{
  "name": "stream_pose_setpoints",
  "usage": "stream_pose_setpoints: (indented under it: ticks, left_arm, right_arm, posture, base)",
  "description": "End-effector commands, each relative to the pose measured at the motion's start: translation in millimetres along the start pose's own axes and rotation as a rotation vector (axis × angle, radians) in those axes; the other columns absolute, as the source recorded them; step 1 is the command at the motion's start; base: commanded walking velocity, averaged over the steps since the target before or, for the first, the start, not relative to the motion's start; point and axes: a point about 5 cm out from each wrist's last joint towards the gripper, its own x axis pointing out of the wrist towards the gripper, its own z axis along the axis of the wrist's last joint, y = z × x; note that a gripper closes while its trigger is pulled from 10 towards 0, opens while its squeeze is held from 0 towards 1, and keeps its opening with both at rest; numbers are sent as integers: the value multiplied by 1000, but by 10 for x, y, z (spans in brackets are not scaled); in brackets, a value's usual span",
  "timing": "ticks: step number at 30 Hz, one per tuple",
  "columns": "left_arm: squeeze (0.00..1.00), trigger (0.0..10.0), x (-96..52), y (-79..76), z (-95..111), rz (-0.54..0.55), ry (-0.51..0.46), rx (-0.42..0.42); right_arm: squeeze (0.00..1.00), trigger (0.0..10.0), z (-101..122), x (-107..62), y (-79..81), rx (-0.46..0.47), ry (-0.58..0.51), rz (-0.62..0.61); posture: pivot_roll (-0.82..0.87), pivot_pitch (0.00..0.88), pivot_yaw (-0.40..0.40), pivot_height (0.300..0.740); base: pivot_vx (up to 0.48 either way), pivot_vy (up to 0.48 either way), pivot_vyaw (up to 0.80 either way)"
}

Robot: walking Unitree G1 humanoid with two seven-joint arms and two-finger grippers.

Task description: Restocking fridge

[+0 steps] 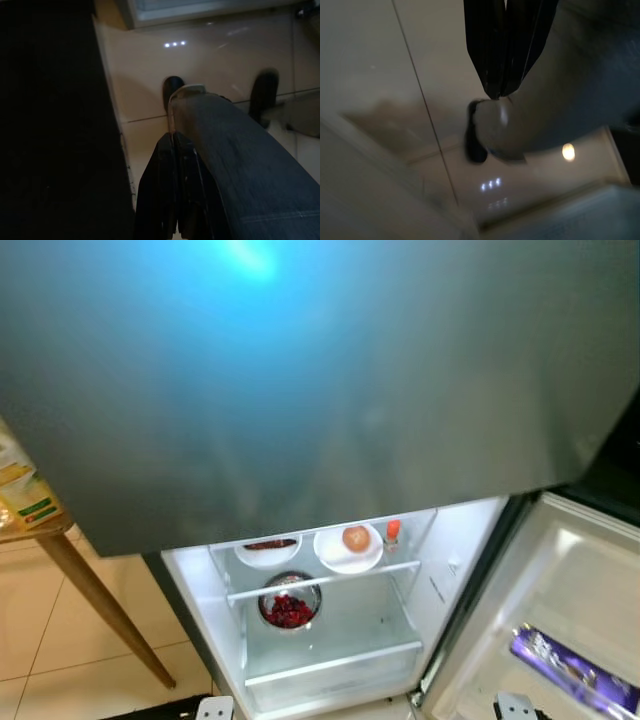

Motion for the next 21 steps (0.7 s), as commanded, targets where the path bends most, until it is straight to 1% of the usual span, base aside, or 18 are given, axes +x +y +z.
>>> stream_pose_setpoints:
  ticks: [1,21]
  left_arm:
    - [0,10000,-22,45,-99,18,37,7]
    - [0,10000,-25,55,-107,23,41,11]
  right_arm:
    - [0,10000,7,-6,-31,-12,11,-12]
    - [0,10000,-25,-19,-64,-36,26,-21]
  posture:
    - [-91,0,-15,740]
    - [-93,0,-17,740]
  base:
    - [-401,0,0]
    - [-397,0,0]
